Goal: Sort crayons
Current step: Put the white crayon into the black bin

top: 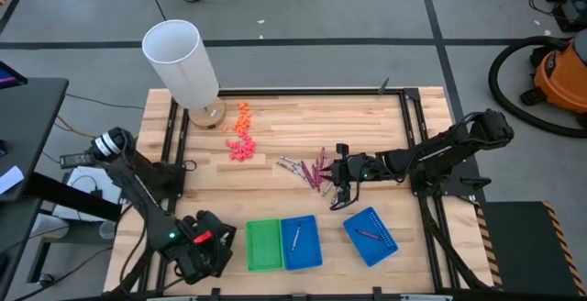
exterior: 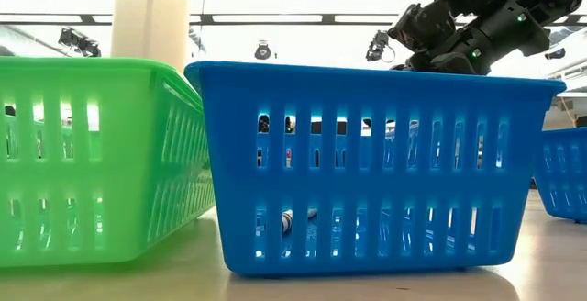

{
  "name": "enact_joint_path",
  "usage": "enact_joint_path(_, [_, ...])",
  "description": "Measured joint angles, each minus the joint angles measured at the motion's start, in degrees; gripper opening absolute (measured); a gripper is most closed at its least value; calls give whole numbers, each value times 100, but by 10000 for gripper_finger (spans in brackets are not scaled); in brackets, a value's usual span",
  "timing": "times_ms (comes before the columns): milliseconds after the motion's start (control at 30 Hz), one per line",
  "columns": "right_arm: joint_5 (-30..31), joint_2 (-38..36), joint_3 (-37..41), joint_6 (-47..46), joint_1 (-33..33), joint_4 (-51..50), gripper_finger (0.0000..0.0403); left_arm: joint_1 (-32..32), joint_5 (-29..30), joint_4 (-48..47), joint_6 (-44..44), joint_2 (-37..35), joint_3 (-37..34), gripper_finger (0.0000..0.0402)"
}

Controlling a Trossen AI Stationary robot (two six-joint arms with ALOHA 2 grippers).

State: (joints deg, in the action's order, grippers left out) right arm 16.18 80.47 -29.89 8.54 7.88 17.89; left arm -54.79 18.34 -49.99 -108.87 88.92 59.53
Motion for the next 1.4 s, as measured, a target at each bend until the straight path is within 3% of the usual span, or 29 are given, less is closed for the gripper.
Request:
enact_joint_path(300, [-87, 0, 0, 2, -2, -2, 82, -234, -160, -69, -825, 373, -1, 25])
enact_joint_path(533, [-87, 0, 0, 2, -1, 2, 82, -129, -238, -531, -649, 298, 127, 100])
enact_joint_path(700, [-87, 0, 0, 2, -2, 13, 82, 286, 7, -1371, 152, 285, 425, 132])
enact_joint_path(867, [-87, 0, 0, 9, -2, 45, 82, 950, 22, -1349, 1442, 287, 422, 134])
enact_joint_path(1133, [-88, 0, 0, 23, -2, 44, 82, 1927, 144, -1140, 3376, 289, 421, 134])
enact_joint_path(1400, [-87, 0, 0, 51, -2, 6, 82, 2963, 480, -116, 5593, 291, 369, 134])
